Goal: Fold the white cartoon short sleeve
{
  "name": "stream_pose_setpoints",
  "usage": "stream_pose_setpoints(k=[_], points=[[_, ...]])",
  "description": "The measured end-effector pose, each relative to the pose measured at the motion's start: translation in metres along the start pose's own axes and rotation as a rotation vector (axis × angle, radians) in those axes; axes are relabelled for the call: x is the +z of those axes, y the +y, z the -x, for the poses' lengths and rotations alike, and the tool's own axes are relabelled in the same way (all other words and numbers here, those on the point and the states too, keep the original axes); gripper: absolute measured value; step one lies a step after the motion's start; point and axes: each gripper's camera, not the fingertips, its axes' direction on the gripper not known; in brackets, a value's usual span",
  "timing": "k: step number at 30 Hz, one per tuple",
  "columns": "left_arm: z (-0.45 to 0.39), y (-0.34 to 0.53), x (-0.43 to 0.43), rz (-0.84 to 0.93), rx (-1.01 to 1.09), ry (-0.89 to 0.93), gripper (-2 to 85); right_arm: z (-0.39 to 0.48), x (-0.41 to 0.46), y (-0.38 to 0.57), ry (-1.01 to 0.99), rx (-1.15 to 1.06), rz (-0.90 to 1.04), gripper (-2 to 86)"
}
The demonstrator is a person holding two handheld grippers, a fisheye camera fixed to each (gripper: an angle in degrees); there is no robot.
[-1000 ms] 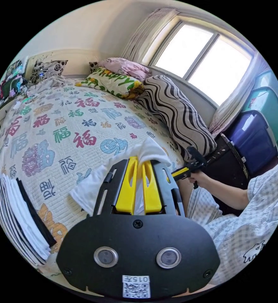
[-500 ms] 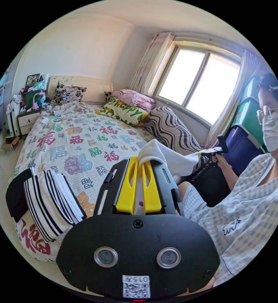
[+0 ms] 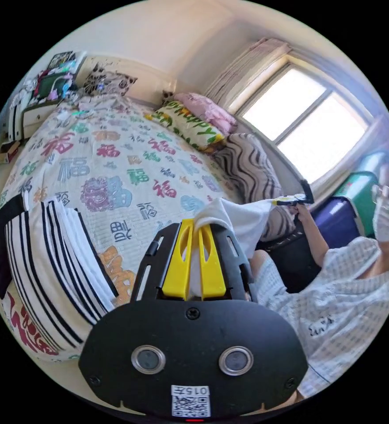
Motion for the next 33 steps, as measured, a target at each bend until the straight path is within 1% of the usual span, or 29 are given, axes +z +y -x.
stream_pose_setpoints(k=[1,2,3,5,7,8,9,10,12,14,15,18,20,24,25,27,29,31,33], points=[[0.012,-0.007,0.014,0.006,-0.029,-0.027,-0.3,-0.007,0.012,-0.015,0.003,0.006,0.001,0.3],[0.035,-0.016,0.038,0.024,-0.094,-0.090,0.0,-0.022,0.038,-0.041,-0.004,0.041,0.025,1.4],[0.052,-0.022,0.055,0.057,-0.146,-0.173,0.4,-0.033,0.060,-0.062,-0.015,0.088,0.088,2.9],[0.060,-0.026,0.063,0.070,-0.149,-0.203,1.4,-0.032,0.072,-0.077,-0.027,0.112,0.089,3.7],[0.051,-0.024,0.062,0.081,-0.070,-0.186,3.3,-0.006,0.068,-0.078,-0.101,-0.010,0.047,3.8],[0.041,-0.020,0.065,0.129,-0.010,-0.179,4.8,0.020,0.067,-0.073,-0.143,-0.120,0.047,4.0],[0.031,-0.013,0.072,0.205,0.042,-0.131,5.5,0.049,0.068,-0.064,-0.181,-0.240,0.069,4.4],[0.026,-0.008,0.077,0.251,0.057,-0.099,5.8,0.064,0.070,-0.059,-0.191,-0.289,0.084,4.6],[0.016,0.014,0.106,0.455,0.038,-0.025,6.8,0.120,0.084,-0.038,-0.204,-0.454,0.176,5.2],[0.015,0.032,0.123,0.526,-0.012,-0.026,7.6,0.157,0.102,-0.024,-0.167,-0.546,0.263,6.0],[0.017,0.040,0.133,0.547,-0.050,-0.007,8.1,0.175,0.115,-0.018,-0.100,-0.590,0.318,6.9],[0.026,0.055,0.159,0.596,-0.163,0.089,9.3,0.211,0.132,-0.010,-0.019,-0.659,0.345,8.1],[0.029,0.059,0.173,0.636,-0.175,0.040,9.4,0.229,0.141,-0.008,0.060,-0.712,0.335,7.8],[0.044,0.056,0.188,0.627,-0.234,0.003,8.2,0.254,0.171,-0.008,0.298,-0.820,0.404,6.5],[0.046,0.055,0.189,0.623,-0.238,-0.005,7.4,0.257,0.173,-0.009,0.329,-0.824,0.400,6.1],[0.053,0.053,0.191,0.608,-0.238,-0.017,3.8,0.262,0.174,-0.009,0.415,-0.854,0.377,2.4],[0.057,0.053,0.187,0.589,-0.234,-0.008,1.5,0.262,0.169,-0.013,0.410,-0.823,0.386,0.5],[0.060,0.053,0.178,0.552,-0.232,0.013,0.1,0.259,0.154,-0.015,0.360,-0.790,0.375,-0.3],[0.061,0.050,0.158,0.469,-0.225,0.071,-0.5,0.246,0.118,-0.019,0.287,-0.710,0.303,-0.7]])
